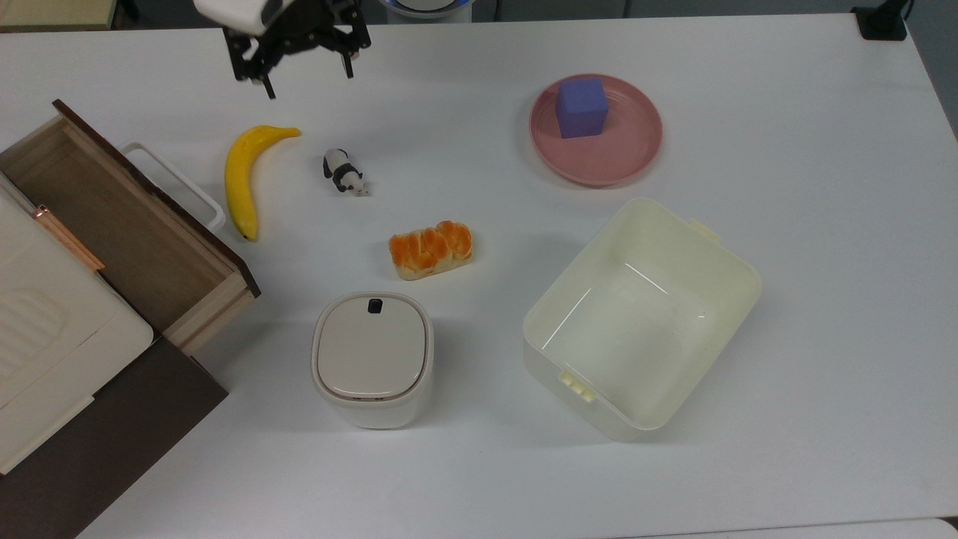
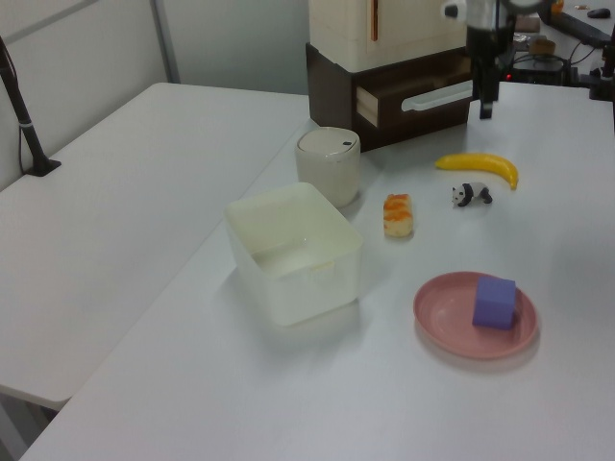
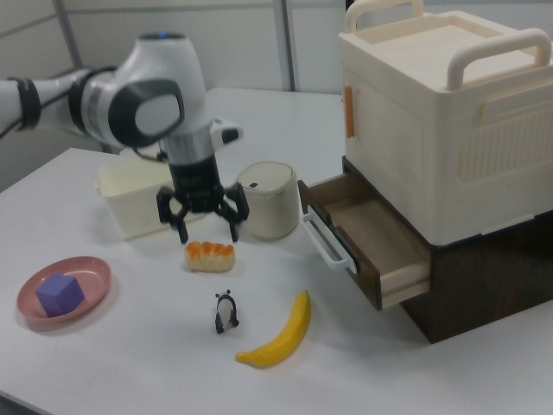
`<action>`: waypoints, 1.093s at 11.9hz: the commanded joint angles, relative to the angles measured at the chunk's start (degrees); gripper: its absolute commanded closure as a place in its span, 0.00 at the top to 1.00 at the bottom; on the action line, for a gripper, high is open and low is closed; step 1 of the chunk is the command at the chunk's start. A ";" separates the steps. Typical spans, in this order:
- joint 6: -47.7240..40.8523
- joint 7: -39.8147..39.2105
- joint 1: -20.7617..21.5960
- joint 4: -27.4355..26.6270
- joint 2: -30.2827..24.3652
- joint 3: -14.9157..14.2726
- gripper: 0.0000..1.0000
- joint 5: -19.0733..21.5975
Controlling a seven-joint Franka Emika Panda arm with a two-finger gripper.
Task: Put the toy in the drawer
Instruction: 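Lower the gripper onto the panda toy and close on it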
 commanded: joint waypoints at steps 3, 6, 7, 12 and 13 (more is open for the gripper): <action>12.70 -3.98 0.62 -11.54 1.60 -0.26 1.00 -2.52; 16.75 -3.90 0.71 -11.55 5.82 -0.26 1.00 -2.61; 17.28 -3.89 0.89 -11.55 6.79 -0.26 1.00 -2.61; 19.13 -3.81 0.97 -11.55 9.79 -0.18 0.63 -3.40; 19.22 -3.63 0.97 -11.46 9.96 -0.18 0.47 -3.40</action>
